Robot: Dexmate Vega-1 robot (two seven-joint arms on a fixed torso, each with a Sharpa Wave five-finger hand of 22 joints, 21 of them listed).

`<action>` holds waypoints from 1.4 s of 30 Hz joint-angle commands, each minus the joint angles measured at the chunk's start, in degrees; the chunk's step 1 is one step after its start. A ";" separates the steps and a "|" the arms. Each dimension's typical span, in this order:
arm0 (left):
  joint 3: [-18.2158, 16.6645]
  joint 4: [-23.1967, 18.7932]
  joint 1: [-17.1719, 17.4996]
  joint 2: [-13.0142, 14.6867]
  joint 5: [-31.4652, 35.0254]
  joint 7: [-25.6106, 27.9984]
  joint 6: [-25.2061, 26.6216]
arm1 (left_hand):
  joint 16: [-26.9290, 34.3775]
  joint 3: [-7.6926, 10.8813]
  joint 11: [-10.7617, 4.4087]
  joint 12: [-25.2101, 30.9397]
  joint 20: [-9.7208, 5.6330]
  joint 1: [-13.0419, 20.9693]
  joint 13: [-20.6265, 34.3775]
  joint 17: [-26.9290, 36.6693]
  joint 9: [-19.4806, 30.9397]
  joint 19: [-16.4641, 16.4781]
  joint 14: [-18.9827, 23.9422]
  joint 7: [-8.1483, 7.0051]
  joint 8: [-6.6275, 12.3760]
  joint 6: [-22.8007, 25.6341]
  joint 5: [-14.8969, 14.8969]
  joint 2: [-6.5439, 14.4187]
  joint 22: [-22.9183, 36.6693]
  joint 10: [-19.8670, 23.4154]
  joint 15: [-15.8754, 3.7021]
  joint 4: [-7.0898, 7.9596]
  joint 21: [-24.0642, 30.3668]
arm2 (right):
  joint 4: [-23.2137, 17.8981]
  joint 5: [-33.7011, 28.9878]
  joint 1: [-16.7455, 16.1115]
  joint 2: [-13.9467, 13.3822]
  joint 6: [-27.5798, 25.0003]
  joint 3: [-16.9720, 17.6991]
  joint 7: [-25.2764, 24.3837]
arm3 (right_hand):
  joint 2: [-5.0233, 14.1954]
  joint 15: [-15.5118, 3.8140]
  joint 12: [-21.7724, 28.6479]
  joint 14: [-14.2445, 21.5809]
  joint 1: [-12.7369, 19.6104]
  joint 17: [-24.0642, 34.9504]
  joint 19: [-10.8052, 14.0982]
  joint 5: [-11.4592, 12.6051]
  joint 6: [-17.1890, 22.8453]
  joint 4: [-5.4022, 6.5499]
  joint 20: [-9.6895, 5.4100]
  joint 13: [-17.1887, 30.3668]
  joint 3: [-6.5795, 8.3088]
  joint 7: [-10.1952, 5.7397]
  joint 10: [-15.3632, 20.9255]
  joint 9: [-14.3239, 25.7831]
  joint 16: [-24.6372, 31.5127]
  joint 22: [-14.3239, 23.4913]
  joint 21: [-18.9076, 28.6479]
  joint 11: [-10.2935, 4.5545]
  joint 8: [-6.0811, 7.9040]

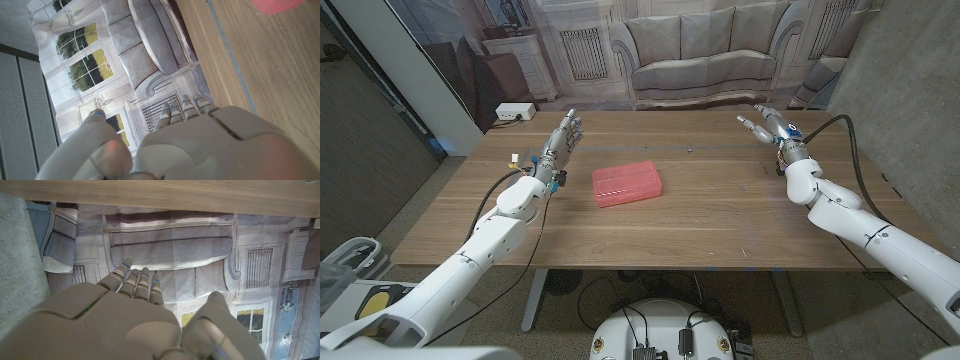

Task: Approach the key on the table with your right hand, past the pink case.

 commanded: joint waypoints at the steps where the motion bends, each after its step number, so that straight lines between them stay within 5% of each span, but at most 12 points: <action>1: -0.62 -0.24 0.69 0.36 -0.22 0.24 -0.40 | 0.04 -0.26 0.15 0.13 -2.20 0.24 0.22 0.15 0.22 0.42 0.15 0.30 0.21 0.52 -0.11 0.37 0.15 0.53 0.14 0.11 0.08 | -1.20 -0.93 0.93 -0.52 -4.16 -1.16 2.15 | 0.40 0.07 -0.18 -0.38 -0.02 0.20 -0.40 0.30 0.04 -0.34 -1.56 0.32 0.20 -0.41 -0.31 0.33 -0.33 0.23 -0.09 0.39 0.20; 42: -1.45 0.24 1.66 0.34 -1.08 -0.04 -1.41 | 0.02 -0.60 0.06 0.17 -2.50 0.46 0.22 0.14 0.23 0.47 0.47 0.27 0.17 1.06 -0.23 0.63 0.13 1.18 0.10 0.07 -0.01 | -1.68 -4.67 3.62 -0.52 -14.88 -6.03 6.81 | 0.45 0.13 0.07 -0.01 0.16 0.17 -0.97 0.62 1.81 -0.66 -1.08 0.31 -0.10 -1.79 0.63 0.30 -0.07 0.24 -0.07 0.12 0.57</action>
